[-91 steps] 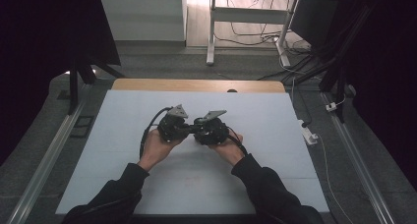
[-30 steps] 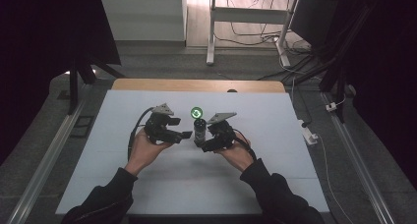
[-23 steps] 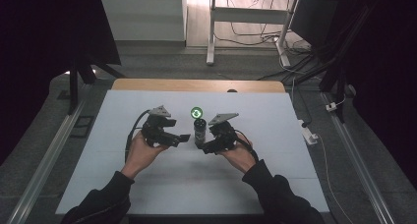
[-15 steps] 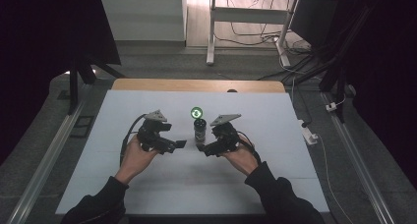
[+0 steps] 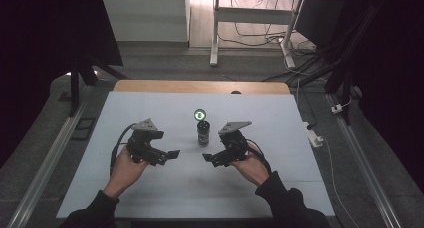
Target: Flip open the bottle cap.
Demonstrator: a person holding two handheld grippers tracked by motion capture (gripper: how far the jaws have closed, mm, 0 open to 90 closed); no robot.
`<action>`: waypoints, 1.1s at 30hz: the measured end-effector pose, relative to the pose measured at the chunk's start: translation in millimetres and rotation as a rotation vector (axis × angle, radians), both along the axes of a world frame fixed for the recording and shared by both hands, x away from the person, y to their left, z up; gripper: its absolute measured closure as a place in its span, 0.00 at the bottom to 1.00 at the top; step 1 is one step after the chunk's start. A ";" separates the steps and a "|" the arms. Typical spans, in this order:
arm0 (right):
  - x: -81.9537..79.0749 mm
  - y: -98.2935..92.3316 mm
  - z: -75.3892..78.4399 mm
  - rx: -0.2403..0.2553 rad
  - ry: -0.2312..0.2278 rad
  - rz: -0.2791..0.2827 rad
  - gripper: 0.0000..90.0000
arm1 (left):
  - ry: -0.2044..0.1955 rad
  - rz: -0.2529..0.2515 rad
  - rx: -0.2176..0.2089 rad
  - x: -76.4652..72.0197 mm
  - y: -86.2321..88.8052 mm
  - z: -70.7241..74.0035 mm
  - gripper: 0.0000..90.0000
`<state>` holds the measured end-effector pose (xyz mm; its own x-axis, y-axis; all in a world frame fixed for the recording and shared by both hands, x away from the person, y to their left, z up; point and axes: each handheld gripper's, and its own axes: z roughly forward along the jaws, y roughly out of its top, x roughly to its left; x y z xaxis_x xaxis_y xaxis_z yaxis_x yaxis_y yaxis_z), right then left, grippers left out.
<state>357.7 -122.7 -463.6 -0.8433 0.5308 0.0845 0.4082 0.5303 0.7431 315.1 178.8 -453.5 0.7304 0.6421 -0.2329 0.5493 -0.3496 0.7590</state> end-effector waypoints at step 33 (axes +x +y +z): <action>-49.8 -75.1 20.8 0.038 -0.062 -0.100 0.00 | -0.035 0.110 -0.042 -74.1 65.2 -3.3 0.00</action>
<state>307.9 -197.8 -442.9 -0.7905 0.6100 0.0553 0.4101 0.4599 0.7876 240.9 244.0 -456.9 0.6642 0.7090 -0.2369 0.5557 -0.2563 0.7908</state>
